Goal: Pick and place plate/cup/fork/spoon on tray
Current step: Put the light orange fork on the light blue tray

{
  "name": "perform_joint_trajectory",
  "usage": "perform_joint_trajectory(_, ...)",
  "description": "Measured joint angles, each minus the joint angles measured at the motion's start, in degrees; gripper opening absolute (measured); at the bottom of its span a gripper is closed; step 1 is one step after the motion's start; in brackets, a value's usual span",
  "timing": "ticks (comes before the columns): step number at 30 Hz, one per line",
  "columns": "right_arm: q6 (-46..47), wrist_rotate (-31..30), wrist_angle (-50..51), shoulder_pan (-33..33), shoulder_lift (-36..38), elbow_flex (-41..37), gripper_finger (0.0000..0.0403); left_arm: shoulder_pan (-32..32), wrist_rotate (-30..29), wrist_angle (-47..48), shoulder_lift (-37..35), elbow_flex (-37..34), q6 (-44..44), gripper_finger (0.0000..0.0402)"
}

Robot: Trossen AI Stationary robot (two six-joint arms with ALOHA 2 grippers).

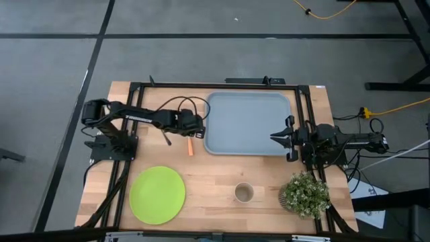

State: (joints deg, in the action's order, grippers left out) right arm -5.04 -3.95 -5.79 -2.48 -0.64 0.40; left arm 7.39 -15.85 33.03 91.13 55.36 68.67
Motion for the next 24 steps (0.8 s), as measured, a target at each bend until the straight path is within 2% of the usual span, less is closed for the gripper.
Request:
perform_joint_trajectory(12,0.05,0.02,1.41,0.02,0.00,-0.01,0.0051,-1.96,3.84,0.70,5.29,0.02,10.42,0.0053)
perform_joint_trajectory(24,0.03,0.04,1.43,0.00,0.00,0.00,0.0051,-1.96,3.50,1.04,5.33,0.02,12.20,0.0053)
